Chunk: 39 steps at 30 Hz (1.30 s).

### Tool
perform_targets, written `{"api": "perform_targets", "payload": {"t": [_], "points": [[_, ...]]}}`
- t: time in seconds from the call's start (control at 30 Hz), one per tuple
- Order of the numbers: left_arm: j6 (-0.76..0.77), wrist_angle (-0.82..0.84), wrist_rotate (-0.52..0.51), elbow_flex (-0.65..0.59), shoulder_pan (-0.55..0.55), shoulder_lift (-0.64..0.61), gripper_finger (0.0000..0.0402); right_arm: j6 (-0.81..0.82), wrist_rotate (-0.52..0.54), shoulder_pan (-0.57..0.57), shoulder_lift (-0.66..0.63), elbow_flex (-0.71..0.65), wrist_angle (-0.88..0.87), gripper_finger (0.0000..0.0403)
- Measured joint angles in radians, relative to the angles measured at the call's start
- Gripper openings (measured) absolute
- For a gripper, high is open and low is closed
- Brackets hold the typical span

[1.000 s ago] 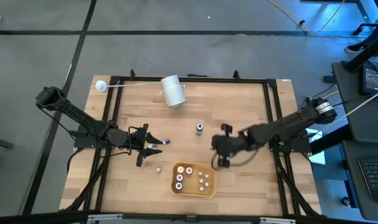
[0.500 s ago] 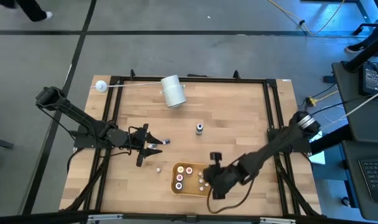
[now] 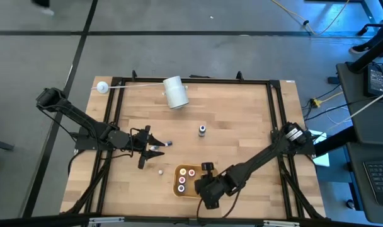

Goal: Pick & Place food coloring
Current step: Put the small green food coloring bottle into the yellow bin

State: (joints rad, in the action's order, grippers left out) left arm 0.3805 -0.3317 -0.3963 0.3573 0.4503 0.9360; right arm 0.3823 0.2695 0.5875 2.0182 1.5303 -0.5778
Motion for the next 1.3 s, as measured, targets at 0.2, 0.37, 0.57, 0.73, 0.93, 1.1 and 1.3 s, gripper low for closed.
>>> {"api": "perform_targets", "payload": {"t": [0.2, 0.37, 0.57, 0.73, 0.93, 1.1, 1.3], "points": [[-0.006, 0.000, -0.001, 0.000, 0.000, 0.000, 0.0176, -0.023, -0.001, -0.001, 0.018, 0.000, 0.016, 0.0073], [-0.009, 0.000, -0.002, 0.000, 0.000, 0.000, 0.0179, -0.028, -0.002, -0.004, 0.055, 0.000, 0.021, 0.0077], [-0.009, 0.002, -0.002, 0.000, 0.000, 0.000, 0.0179, -0.026, -0.041, -0.020, 0.072, 0.000, 0.021, 0.0078], [-0.009, 0.002, -0.003, 0.000, 0.000, 0.000, 0.0176, -0.028, -0.052, -0.025, 0.073, 0.000, 0.021, 0.0079], [-0.009, 0.002, -0.003, 0.000, 0.000, 0.000, 0.0180, -0.048, -0.054, -0.024, 0.073, 0.000, 0.018, 0.0079], [-0.009, 0.002, -0.003, 0.000, 0.000, 0.000, 0.0178, -0.048, -0.054, -0.024, 0.073, 0.000, 0.018, 0.0079], [-0.009, 0.002, -0.003, 0.000, 0.000, 0.000, 0.0176, -0.048, -0.054, -0.024, 0.073, 0.000, 0.018, 0.0079]]}}
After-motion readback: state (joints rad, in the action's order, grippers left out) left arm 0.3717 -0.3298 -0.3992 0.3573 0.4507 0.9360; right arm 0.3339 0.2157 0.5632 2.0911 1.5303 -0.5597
